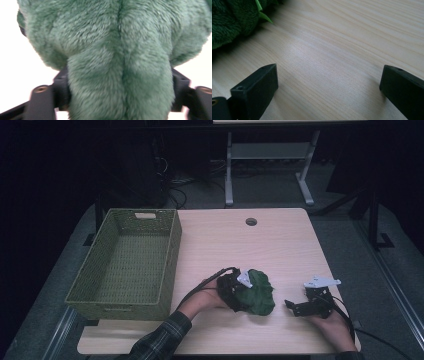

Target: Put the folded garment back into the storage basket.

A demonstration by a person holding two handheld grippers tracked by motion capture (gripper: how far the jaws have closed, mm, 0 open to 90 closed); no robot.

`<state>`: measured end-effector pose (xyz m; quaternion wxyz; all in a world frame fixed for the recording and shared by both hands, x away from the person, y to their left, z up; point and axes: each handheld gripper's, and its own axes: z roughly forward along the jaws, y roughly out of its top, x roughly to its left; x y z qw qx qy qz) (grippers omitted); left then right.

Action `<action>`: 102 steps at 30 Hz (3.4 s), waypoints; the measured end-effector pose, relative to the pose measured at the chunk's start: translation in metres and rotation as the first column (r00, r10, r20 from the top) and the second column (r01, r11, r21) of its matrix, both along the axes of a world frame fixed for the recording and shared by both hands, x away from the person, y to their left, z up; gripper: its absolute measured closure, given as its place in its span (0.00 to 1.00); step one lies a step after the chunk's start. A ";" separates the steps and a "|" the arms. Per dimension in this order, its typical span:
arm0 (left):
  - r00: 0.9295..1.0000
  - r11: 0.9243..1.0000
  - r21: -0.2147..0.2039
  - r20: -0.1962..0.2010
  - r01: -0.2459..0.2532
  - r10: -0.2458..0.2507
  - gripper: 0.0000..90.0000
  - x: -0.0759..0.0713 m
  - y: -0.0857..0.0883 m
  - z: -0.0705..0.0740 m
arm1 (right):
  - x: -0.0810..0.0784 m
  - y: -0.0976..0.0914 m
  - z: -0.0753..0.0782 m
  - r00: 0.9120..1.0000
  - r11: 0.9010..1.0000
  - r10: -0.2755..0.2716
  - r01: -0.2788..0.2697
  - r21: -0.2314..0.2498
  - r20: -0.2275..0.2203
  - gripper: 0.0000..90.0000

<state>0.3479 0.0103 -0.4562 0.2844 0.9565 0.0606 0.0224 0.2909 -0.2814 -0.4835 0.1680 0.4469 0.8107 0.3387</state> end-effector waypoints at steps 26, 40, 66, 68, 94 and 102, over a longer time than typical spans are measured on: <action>0.999 0.999 -0.010 0.036 -0.038 0.038 0.71 -0.003 0.003 0.009 | 0.000 0.000 0.000 1.000 1.000 0.002 -0.002 -0.002 0.005 0.02; 0.998 0.996 -0.060 -0.031 -0.064 0.063 0.71 -0.004 0.010 0.030 | 0.000 0.000 0.000 1.000 1.000 0.000 0.000 0.000 0.003 0.02; 0.995 0.990 -0.101 -0.026 -0.099 0.097 0.70 0.001 0.042 0.095 | 0.000 0.000 0.000 1.000 1.000 0.002 -0.002 -0.002 0.005 0.02; 0.994 0.989 -0.098 -0.023 -0.109 0.107 0.70 0.001 0.046 0.099 | 0.000 0.000 0.000 1.000 1.000 0.001 -0.001 -0.002 0.005 0.02; 0.969 0.963 -0.114 0.018 -0.245 0.248 0.69 0.015 0.119 0.128 | 0.000 0.000 0.000 1.000 1.000 -0.005 0.005 -0.001 0.004 0.02; 0.949 0.944 -0.124 0.029 -0.307 0.313 0.69 0.017 0.148 0.135 | 0.001 0.000 0.000 1.000 1.000 -0.023 0.023 -0.006 0.002 0.00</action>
